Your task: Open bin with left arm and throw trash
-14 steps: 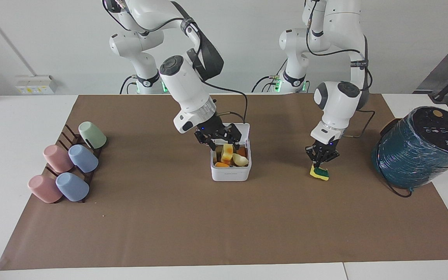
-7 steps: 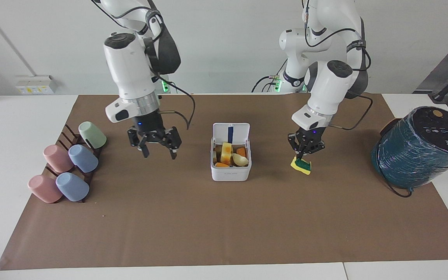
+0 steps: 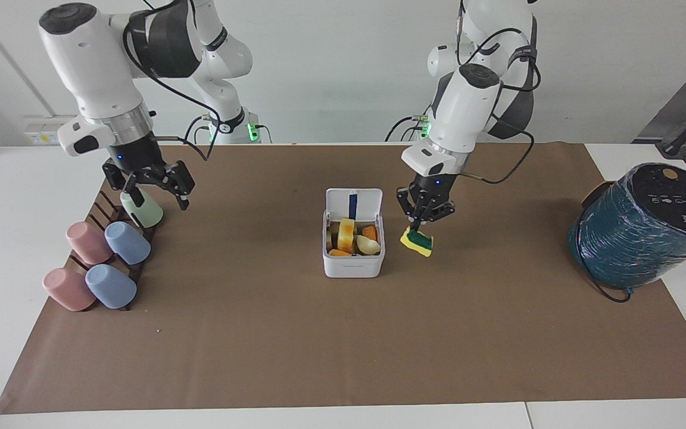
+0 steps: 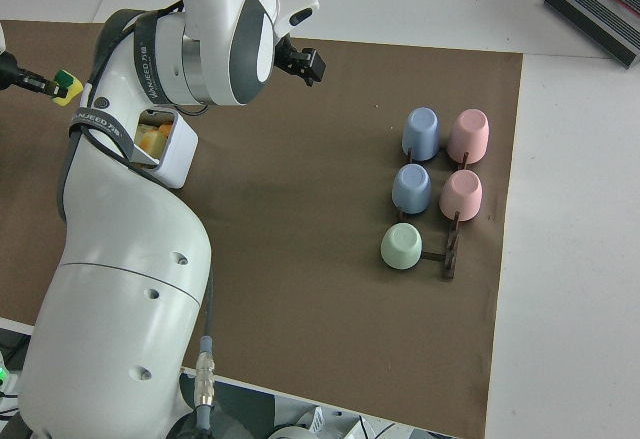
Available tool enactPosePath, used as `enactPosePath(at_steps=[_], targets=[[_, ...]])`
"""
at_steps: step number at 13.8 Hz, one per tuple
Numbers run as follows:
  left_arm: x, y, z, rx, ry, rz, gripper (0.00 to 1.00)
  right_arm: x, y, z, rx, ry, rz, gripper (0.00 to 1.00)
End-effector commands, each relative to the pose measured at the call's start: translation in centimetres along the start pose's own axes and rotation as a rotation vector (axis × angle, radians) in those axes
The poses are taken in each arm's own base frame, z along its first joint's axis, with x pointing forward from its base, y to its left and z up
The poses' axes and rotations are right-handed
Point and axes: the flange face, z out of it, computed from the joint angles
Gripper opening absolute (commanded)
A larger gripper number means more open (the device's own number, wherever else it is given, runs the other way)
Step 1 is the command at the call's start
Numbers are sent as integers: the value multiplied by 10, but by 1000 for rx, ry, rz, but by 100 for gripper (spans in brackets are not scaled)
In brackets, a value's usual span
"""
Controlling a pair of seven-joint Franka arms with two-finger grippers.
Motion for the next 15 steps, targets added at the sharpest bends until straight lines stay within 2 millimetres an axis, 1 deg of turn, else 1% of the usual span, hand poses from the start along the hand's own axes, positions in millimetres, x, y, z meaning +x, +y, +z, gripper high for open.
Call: enactPosePath(at_steps=[1, 2, 3, 4, 5, 6, 7, 9, 10, 11, 12, 13, 14, 15], targets=[[-5, 38, 5, -26, -19, 41, 0, -9, 17, -29, -34, -67, -3, 100], [-8, 50, 5, -35, -19, 24, 0, -22, 20, -48, -33, -67, -28, 100], [-8, 61, 5, -47, -2, 24, 17, -34, 22, -52, -38, -102, -30, 100], [-6, 71, 2, -70, 64, 37, 69, -43, 23, -51, -41, -125, -37, 100], [-8, 77, 9, -86, 99, 46, 100, -45, 27, -43, -40, -132, -37, 100], [-9, 81, 10, -91, 112, 52, 100, -43, 31, -46, -36, -112, -54, 100], [-11, 80, 10, -86, 96, 54, 100, -43, 32, -46, -35, -109, -54, 100], [-15, 79, 11, -68, 30, 58, 100, -44, 30, -46, -36, -114, -56, 100], [-19, 71, 12, -49, -25, 52, 100, -43, 31, -47, -36, -115, -60, 100], [-23, 59, 12, -25, -80, 36, 100, -41, 33, -51, -20, -120, -55, 100], [-25, 45, 5, 1, -115, 15, 100, -42, 35, -56, -19, -128, -55, 100], [-24, 18, -3, 30, -134, -29, 100, -42, 34, -56, -17, -133, -57, 100], [-24, -3, -12, 55, -148, -60, 100, -43, 30, -53, 7, -149, -57, 100], [-26, -14, -21, 71, -158, -86, 100, -44, 27, -52, 28, -150, -57, 100]])
